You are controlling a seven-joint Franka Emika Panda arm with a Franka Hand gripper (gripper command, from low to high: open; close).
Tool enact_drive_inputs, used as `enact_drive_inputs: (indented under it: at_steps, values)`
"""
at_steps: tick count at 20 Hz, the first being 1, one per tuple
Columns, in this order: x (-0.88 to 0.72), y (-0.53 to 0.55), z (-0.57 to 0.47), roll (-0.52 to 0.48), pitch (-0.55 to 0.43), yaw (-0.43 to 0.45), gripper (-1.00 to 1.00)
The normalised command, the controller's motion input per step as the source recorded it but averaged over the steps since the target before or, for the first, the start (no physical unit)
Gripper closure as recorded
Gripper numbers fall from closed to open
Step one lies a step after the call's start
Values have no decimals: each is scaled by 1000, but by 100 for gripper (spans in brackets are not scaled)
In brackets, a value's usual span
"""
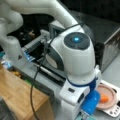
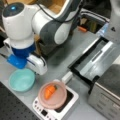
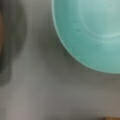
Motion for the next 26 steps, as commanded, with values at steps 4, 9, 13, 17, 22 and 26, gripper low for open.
enact_drive_inputs:
  at_steps: [4, 9, 13, 17, 22, 26]
  values:
    - [384, -288, 131, 215, 135, 63, -100]
    - [452, -394, 102, 230, 144, 71, -100]
    - [421, -366, 101, 260, 161, 55, -100]
    - [384, -337, 93, 287, 174, 55, -100]
    - [368, -320, 83, 282, 170, 56, -100]
    - [393, -362, 33, 283, 164, 46, -100]
